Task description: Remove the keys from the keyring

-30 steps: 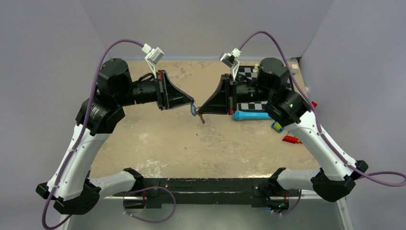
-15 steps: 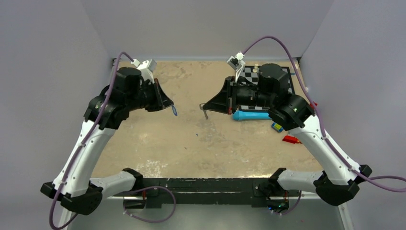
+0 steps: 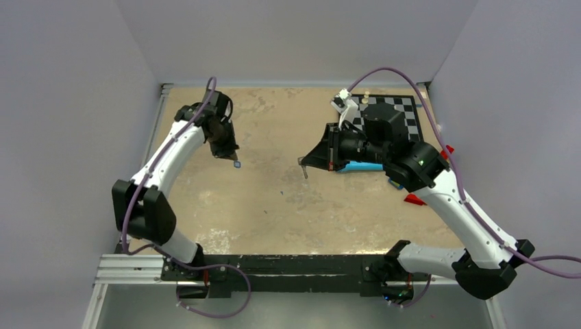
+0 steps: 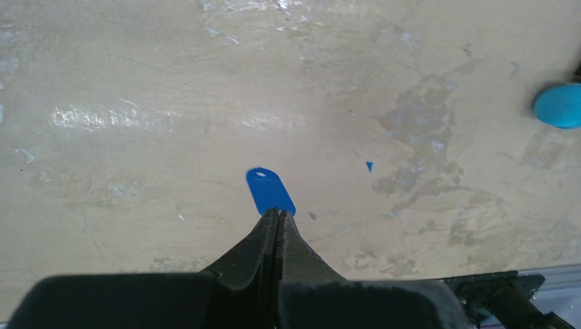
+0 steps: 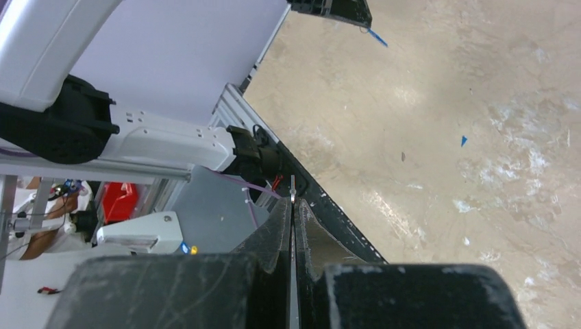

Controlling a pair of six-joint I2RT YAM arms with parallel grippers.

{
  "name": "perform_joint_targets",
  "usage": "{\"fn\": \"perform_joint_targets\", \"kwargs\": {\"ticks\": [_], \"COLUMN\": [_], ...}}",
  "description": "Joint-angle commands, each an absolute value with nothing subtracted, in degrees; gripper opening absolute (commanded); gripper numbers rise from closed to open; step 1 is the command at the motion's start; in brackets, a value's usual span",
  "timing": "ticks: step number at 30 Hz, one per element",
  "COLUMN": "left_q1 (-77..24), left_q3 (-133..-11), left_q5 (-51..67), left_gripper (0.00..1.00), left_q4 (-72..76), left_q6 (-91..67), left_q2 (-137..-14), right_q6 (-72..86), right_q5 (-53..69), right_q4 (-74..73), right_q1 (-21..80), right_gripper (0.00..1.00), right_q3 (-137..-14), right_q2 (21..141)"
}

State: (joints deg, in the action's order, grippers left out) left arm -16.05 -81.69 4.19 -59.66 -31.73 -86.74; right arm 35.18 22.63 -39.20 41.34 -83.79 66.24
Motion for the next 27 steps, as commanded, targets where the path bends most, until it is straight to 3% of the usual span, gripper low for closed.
{"fn": "perform_joint_targets", "kwargs": {"ticks": [1,7,9,11,12,14,17,27], "left_q1": [-13.85,-12.31,-11.82,-11.27,-10.97,-10.77,-10.68,-10.8], "left_q3": [-85.69,-88.52,-89.11,-89.37,-89.32,-89.14,-89.68,-87.58], "left_q5": [1.02,0.22,0.18,0.19,0.23,1.08,1.45,3.9], "left_gripper": [0.0,0.03,0.1,0.29,0.46,0.71,0.95,1.0], "left_q4": [-60.22,-59.08,-58.93,-58.59,-58.2,-57.27,-56.86,-57.02], "left_q6": [-28.89,-27.7,-27.42,-27.42,-27.42,-27.21,-27.24,-29.73], "left_q2": [-92.27,-99.39,-100.95,-101.42,-101.24,-100.41,-99.23,-89.3], "right_q6": [36.59,36.39,36.68,36.97,37.0,36.85,36.59,35.8], "right_q5": [19.19,18.5,18.56,18.48,18.42,18.09,17.76,13.74], "right_q4": [-40.74,-43.29,-43.26,-43.29,-43.51,-43.96,-44.12,-45.56], "right_q1": [41.57,41.51,41.54,41.52,41.53,41.55,41.56,41.4], "right_gripper": [0.0,0.0,0.0,0.0,0.0,0.0,0.0,0.0], "right_q3": [-82.87,-84.0,-83.41,-82.91,-82.9,-82.88,-82.78,-84.17], "right_q2": [64.96,66.21,65.98,65.75,65.74,65.87,66.44,72.7]}}
